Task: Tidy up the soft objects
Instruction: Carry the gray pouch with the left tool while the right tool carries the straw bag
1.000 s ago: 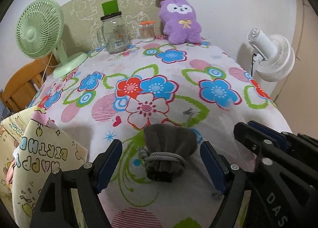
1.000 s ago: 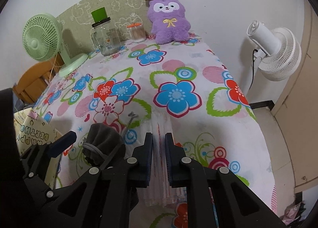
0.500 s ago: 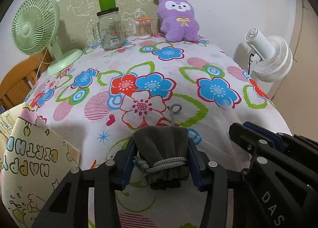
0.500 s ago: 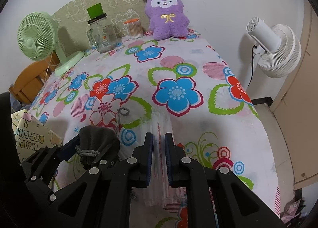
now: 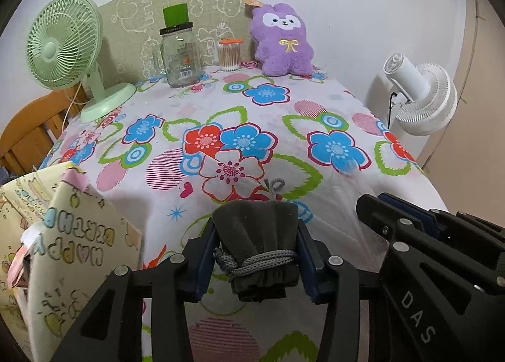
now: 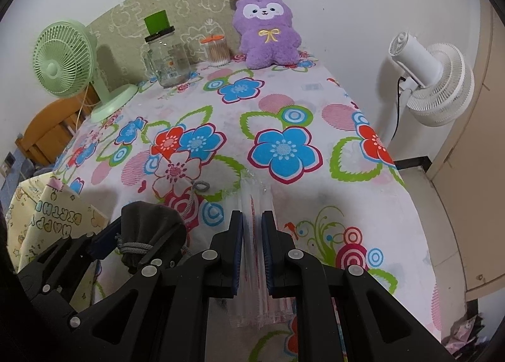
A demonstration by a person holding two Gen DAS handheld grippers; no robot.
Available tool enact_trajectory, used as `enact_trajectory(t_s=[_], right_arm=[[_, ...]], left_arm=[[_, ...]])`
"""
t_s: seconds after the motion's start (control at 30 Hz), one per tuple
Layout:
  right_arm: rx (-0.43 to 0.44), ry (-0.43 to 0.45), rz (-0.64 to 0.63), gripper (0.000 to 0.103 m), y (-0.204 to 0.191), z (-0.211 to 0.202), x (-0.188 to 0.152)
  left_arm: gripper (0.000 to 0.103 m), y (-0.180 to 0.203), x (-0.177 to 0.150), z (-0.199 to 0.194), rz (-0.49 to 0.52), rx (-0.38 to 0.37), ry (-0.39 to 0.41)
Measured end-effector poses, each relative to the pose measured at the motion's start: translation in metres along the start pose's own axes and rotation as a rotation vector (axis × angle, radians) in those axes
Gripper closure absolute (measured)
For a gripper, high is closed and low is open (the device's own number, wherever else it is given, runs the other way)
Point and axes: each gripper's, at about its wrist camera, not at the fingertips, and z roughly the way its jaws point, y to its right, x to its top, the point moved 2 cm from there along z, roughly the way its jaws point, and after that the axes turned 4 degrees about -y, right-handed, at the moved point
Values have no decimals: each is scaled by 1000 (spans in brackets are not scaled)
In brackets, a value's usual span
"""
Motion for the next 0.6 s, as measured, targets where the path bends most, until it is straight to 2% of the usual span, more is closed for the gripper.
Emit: enact_trajectory(t_s=[0.6], right_arm=[[-11,63,6,88,-12,-52,-13]], left_arm=[[56,-1,-8,-48,12,-26,59]])
